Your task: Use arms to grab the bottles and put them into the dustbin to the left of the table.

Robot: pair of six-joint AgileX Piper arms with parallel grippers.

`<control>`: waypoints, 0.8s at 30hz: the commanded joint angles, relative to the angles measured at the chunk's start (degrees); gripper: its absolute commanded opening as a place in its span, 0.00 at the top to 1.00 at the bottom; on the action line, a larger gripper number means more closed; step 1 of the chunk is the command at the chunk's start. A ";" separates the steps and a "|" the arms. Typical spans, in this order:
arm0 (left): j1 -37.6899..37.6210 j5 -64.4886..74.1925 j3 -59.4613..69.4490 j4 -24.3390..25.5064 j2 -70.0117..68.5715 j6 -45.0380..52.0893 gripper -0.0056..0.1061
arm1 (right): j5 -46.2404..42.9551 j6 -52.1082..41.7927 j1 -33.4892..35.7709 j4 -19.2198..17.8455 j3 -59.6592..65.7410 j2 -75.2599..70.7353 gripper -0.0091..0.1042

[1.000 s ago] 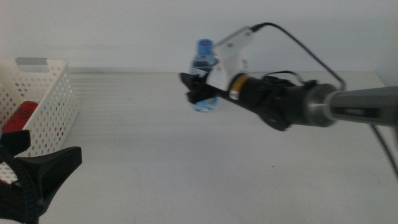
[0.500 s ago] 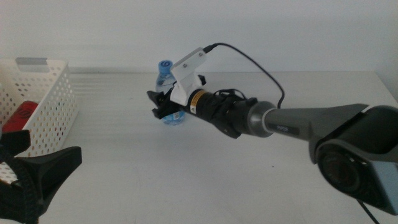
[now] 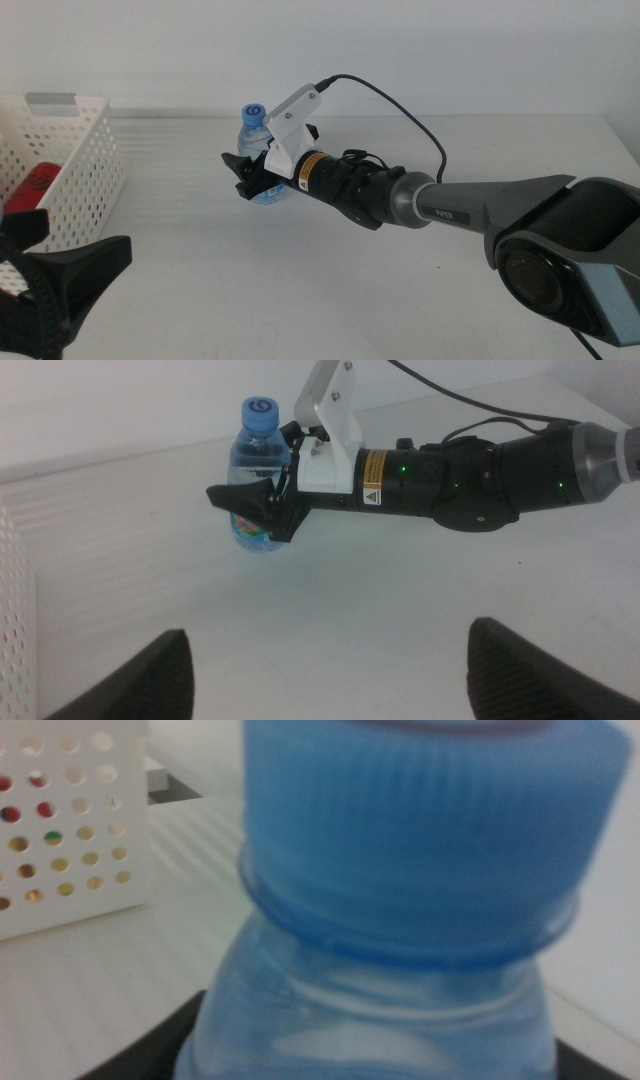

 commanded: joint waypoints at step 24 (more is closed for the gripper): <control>-0.31 -4.26 -1.66 -0.72 0.30 -0.61 0.14 | 7.54 15.73 -4.18 -12.43 46.05 -57.13 0.26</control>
